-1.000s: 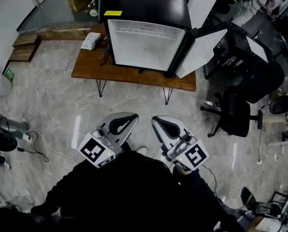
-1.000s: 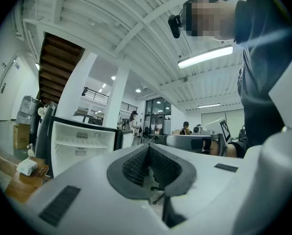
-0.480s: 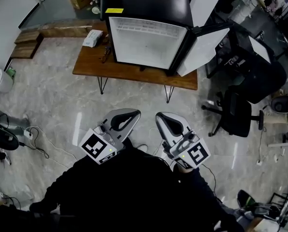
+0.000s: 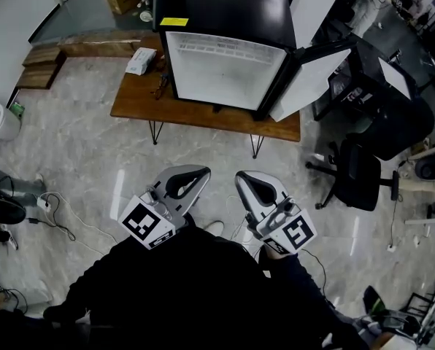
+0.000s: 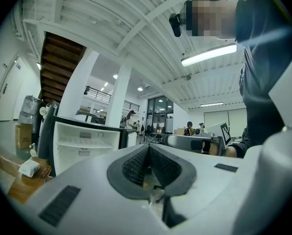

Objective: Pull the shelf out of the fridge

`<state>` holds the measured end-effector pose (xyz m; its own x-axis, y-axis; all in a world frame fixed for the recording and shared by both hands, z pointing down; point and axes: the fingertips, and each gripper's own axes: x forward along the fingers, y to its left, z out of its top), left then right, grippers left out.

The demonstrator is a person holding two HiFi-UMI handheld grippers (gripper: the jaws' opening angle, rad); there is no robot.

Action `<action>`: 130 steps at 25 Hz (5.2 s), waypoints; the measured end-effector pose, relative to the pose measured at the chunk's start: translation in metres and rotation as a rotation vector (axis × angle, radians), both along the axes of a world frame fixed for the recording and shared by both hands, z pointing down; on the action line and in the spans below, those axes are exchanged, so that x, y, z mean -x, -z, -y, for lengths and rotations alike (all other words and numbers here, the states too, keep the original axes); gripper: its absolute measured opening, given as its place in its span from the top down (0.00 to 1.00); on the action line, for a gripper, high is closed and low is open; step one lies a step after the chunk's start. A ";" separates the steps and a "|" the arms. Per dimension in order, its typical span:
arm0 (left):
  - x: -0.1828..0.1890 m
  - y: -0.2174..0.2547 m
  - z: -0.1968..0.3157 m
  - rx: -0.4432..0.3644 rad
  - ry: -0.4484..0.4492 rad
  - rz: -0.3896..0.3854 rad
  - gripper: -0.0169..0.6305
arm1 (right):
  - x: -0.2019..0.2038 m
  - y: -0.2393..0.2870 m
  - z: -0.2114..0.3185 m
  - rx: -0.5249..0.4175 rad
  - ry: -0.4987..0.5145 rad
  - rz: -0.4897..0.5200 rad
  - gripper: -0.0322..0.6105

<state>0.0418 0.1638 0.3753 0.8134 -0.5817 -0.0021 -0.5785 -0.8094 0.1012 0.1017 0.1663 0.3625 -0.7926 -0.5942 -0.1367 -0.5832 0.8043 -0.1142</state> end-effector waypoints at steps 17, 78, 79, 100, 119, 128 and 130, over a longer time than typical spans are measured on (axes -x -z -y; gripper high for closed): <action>0.083 -0.008 0.193 0.022 -0.072 -0.062 0.96 | 0.076 -0.019 0.189 0.121 -0.172 -0.010 0.94; 0.115 -0.153 0.519 0.728 0.539 -1.171 0.93 | -0.081 -0.174 0.509 0.843 -0.576 1.225 0.90; 0.116 -0.153 0.513 0.727 0.535 -1.168 0.93 | -0.080 -0.174 0.503 0.843 -0.578 1.222 0.90; 0.133 -0.151 0.386 0.808 0.418 -1.145 0.93 | -0.063 -0.170 0.371 0.780 -0.630 1.195 0.90; 0.142 -0.063 0.271 0.730 0.263 -1.134 0.94 | -0.049 -0.090 0.238 0.649 -0.534 1.220 0.90; 0.140 -0.003 0.266 0.664 0.210 -1.149 0.94 | -0.053 -0.027 0.237 0.578 -0.459 1.221 0.90; 0.139 0.001 0.269 0.669 0.223 -1.149 0.94 | -0.054 -0.023 0.243 0.593 -0.459 1.216 0.90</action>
